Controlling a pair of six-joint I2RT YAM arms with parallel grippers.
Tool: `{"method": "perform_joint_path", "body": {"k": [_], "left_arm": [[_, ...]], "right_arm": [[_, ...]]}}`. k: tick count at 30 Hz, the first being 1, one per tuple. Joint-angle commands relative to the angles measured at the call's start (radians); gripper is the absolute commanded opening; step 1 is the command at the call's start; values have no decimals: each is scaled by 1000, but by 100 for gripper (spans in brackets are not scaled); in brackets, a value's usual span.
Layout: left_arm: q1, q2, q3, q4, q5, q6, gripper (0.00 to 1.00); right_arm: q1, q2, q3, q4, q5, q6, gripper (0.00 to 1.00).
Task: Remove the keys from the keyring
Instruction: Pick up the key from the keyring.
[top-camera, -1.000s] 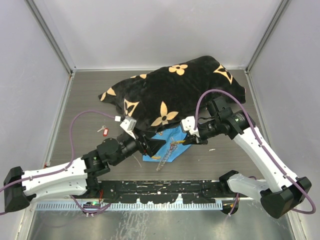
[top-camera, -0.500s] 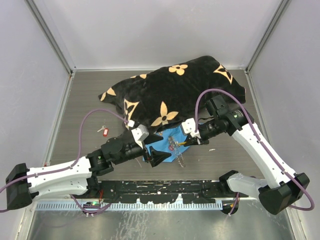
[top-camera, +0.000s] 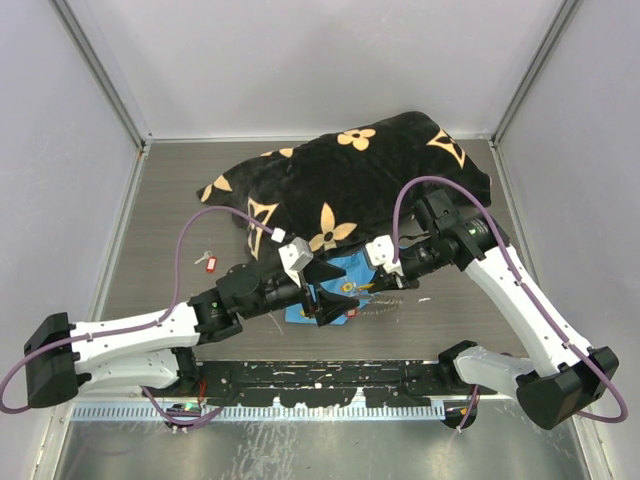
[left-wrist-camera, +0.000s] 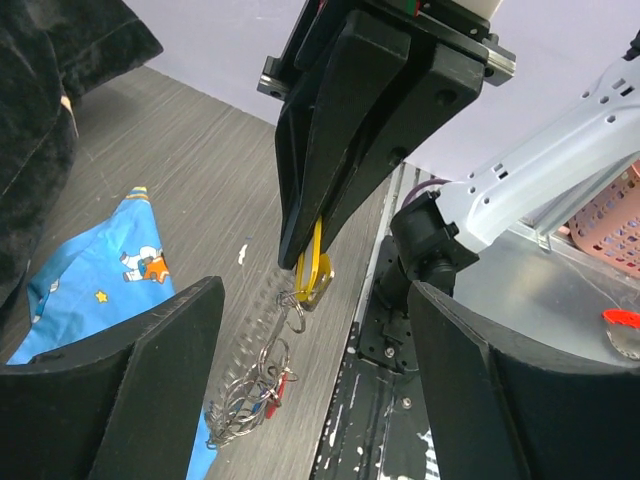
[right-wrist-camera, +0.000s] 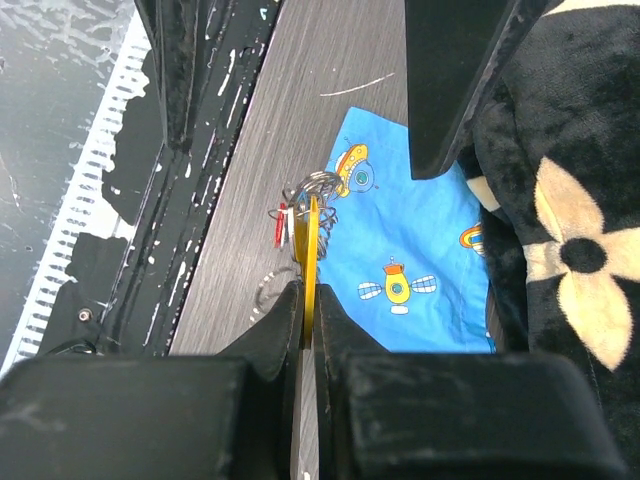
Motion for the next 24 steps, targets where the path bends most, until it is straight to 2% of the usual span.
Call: {"method": "perform_joint_path", "body": {"k": [1,6,12,24], "left_arm": [[5,34,59,72,-1,-23,75],[4,64,78,82,0,-8,70],[5,83,120,39,1,10,57],[5,100,144,-6,39,41,51]], "right_arm": [[-10,-21,3,14,-69,0,1],[-20,-27,-5,18,-82,6,1],[-28,-37,-16,21,-89,11,1],[-36,-42,-15,21,-106,22,1]]}}
